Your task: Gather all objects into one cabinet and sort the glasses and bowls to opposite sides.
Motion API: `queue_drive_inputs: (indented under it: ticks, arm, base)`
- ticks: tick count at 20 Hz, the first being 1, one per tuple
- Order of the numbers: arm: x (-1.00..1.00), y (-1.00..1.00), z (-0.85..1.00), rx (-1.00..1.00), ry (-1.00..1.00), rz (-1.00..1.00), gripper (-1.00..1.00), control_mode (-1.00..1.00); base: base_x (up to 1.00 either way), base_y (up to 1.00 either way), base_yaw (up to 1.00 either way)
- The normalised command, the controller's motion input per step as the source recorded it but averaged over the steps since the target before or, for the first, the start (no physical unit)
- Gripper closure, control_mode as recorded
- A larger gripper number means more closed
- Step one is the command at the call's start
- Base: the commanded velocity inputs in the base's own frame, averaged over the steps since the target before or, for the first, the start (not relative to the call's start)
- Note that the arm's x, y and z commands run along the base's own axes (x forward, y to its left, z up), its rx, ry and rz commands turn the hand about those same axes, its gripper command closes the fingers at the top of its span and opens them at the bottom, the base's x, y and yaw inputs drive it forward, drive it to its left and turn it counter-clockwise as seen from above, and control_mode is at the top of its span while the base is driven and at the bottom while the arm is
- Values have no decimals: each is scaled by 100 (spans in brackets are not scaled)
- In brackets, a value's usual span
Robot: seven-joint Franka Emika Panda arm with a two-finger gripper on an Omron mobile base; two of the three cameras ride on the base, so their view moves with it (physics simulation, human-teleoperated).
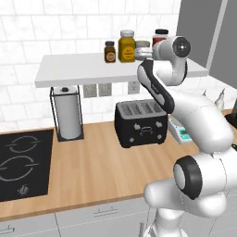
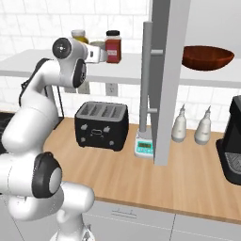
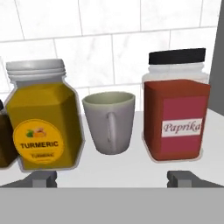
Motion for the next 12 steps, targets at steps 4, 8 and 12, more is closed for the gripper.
queue_drive_inputs:
  ticks: [4, 8, 12]
  arm:
    - [37, 0, 0, 0, 0, 0, -100, -100]
    - [22, 0, 0, 0, 0, 0, -100, -100]
    - [9, 0, 0, 0, 0, 0, -100, -100]
  base:
    - [0, 0, 0]
    - [0, 0, 0]
    - [0, 0, 0]
